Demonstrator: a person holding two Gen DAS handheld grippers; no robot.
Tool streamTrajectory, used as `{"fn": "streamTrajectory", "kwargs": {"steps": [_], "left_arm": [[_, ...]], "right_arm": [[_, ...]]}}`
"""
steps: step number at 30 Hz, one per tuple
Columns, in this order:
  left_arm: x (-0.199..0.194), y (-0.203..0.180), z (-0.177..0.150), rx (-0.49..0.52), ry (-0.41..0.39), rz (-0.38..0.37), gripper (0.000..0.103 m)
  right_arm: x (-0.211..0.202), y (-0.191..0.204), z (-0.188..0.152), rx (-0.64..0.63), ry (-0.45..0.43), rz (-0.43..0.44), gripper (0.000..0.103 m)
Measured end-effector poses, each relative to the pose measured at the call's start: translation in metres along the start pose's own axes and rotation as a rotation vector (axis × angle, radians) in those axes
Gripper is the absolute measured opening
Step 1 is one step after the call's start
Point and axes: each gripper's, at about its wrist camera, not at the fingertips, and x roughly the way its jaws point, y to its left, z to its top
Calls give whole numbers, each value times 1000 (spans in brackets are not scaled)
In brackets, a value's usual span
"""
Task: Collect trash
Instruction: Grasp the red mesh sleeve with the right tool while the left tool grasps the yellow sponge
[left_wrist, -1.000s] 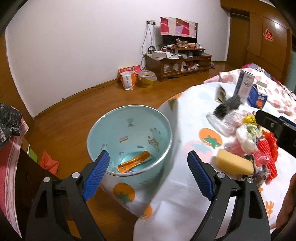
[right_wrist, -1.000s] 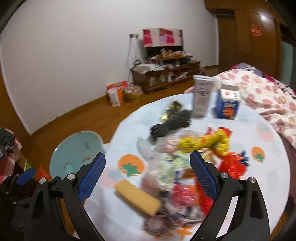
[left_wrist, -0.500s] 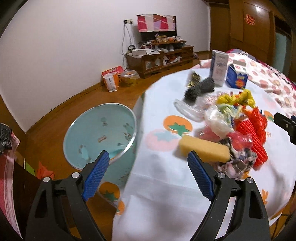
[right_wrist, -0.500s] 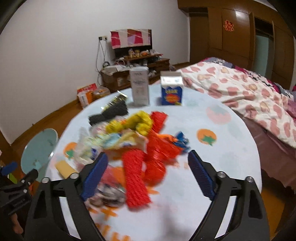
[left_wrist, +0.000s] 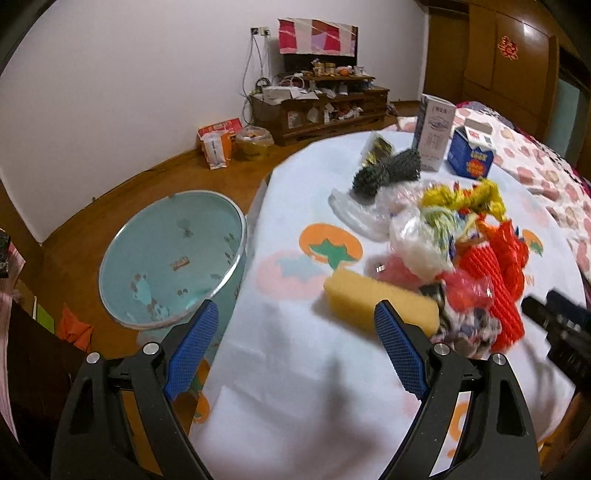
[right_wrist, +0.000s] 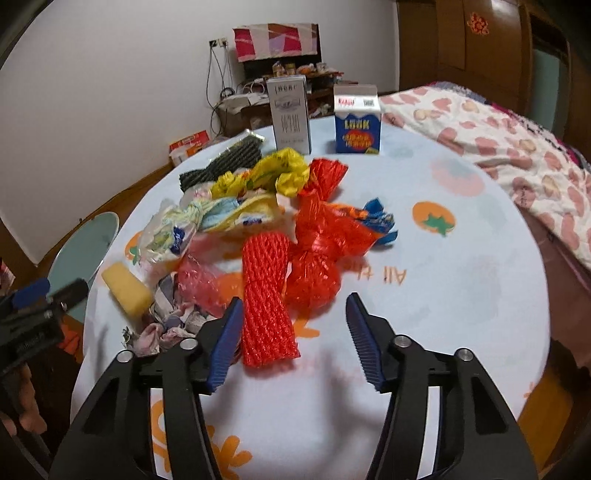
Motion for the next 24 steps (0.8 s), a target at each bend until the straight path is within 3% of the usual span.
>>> {"fn": "streamTrajectory", "kwargs": {"steps": [3,9,14,16,18,19,23,24], "left_arm": [[5,-4,7,-17,6,-6,84],[18,-6,11,-76,43,-11,78],[33,-21,11,-81,85,-48,78],[40,-25,9,-88,107,-70,78],[46,-27,8,-98,121,-91,78],[49,-27,7,-100,126,-98,77],[55,-27,4,-99,147,-199,48],[55,-28,4,-93,148,-213,46]], "right_arm": [[8,0,-1,19,32,33,45],[7,5,2,1,13,53,44],[37,4,-1,25,123,86,44],[42,3,-4,32,128,87,44],[42,5,-4,14,125,79,40],[43,4,-3,12,125,85,30],[42,-2,-2,34,128,118,23],[41,-3,-2,36,126,124,23]]}}
